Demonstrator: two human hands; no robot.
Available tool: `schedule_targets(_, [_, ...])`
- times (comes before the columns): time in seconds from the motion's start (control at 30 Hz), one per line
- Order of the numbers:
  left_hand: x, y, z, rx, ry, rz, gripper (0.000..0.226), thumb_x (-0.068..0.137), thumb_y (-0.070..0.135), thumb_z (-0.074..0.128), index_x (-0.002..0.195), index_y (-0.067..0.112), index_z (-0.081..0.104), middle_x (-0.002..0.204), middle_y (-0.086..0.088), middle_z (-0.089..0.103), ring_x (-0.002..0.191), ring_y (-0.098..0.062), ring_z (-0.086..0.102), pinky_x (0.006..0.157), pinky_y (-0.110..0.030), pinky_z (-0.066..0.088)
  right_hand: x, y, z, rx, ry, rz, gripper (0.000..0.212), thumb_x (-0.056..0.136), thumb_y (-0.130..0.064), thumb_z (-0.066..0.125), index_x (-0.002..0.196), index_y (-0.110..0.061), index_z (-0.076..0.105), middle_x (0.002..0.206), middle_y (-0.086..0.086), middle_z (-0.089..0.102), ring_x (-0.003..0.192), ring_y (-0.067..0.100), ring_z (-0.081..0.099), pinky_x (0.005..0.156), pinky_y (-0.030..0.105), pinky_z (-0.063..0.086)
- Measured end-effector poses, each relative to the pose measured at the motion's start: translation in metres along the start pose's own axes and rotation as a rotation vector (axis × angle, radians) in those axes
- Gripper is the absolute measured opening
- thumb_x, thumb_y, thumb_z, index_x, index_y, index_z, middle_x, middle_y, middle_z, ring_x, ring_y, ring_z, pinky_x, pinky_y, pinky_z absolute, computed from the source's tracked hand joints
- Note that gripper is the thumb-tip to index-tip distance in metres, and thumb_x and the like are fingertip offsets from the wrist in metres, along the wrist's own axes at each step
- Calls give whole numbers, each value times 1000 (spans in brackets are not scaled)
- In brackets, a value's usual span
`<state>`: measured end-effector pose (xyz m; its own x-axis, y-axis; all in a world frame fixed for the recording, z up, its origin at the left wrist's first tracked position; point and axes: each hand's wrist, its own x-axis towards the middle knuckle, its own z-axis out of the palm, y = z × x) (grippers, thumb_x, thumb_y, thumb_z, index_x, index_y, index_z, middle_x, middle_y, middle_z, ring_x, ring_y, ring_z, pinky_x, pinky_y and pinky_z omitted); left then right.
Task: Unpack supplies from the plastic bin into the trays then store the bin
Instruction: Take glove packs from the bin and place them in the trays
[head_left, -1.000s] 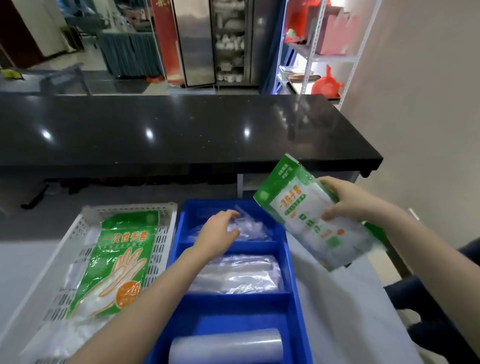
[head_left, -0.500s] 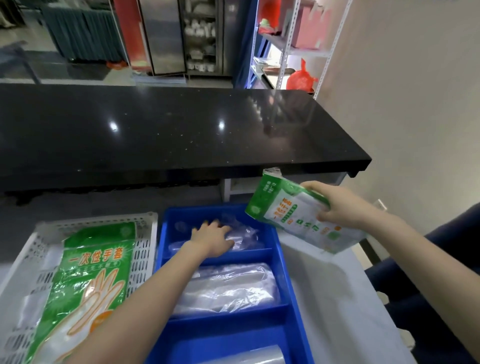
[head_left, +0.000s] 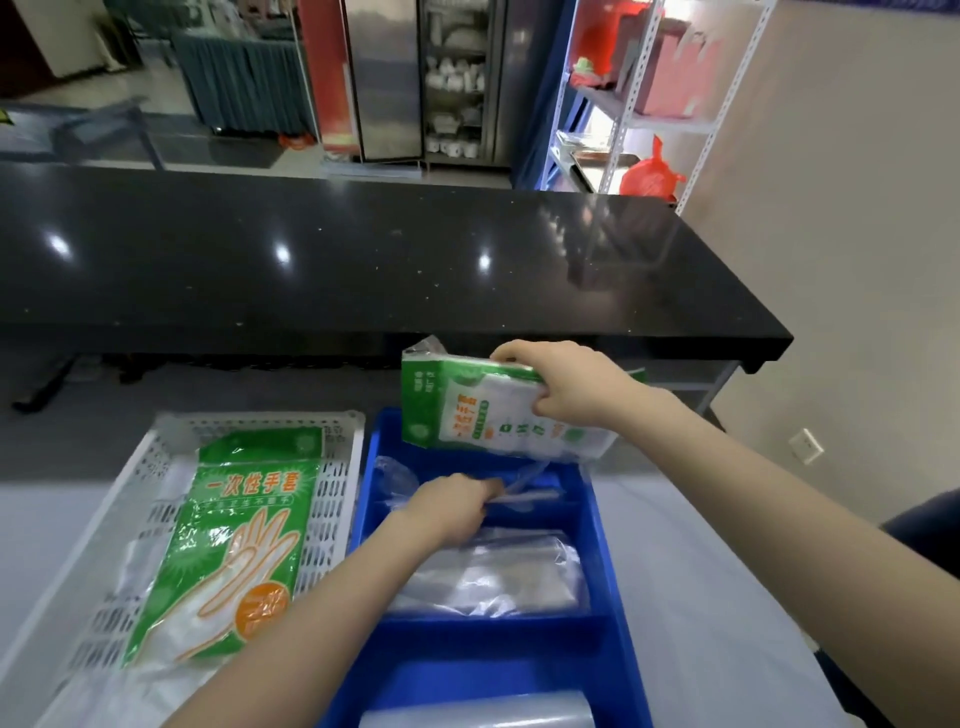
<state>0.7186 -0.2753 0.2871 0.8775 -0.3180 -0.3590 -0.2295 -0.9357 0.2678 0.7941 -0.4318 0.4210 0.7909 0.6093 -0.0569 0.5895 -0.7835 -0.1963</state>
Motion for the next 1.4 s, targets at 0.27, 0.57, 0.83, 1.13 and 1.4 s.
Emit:
schedule_targets(0.27, [-19, -1, 4, 143, 298, 104, 57, 83, 4, 56, 133, 26, 41, 119, -8, 59, 104, -32, 59, 79, -43, 53, 37, -25, 17, 126, -152, -19, 60, 75, -6, 70, 125, -30, 50, 115, -2, 60, 96, 18, 61, 75, 38, 59])
schedule_targets(0.57, [-28, -3, 9, 137, 520, 223, 47, 77, 8, 63, 120, 23, 52, 107, -3, 64, 90, -26, 61, 68, -37, 47, 47, -3, 57, 221, -462, 16, 60, 68, -11, 79, 117, -35, 55, 112, -10, 57, 104, 15, 54, 86, 33, 49])
schedule_targets(0.83, [-20, -2, 4, 143, 558, 179, 50, 80, 10, 63, 125, 23, 44, 101, -2, 65, 87, -23, 62, 73, -35, 49, 52, -1, 80, 47, -163, 86, 74, 74, -10, 74, 138, -28, 41, 126, 3, 57, 113, 24, 56, 91, 38, 51])
schedule_targets(1.13, [1, -4, 3, 138, 512, 46, 49, 81, 5, 55, 126, 18, 40, 105, -7, 58, 95, -30, 56, 73, -39, 42, 46, 18, 91, 149, -215, 85, 55, 90, -28, 59, 141, -28, 41, 137, 4, 50, 124, 24, 48, 101, 38, 43])
schedule_targets(1.4, [13, -12, -3, -179, 289, 4, 34, 87, 23, 60, 120, 18, 53, 117, -6, 62, 99, -26, 60, 79, -39, 51, -2, 4, 93, 202, -2, -39, 43, 79, -51, 63, 117, -32, 55, 117, -10, 60, 105, 10, 56, 88, 36, 52])
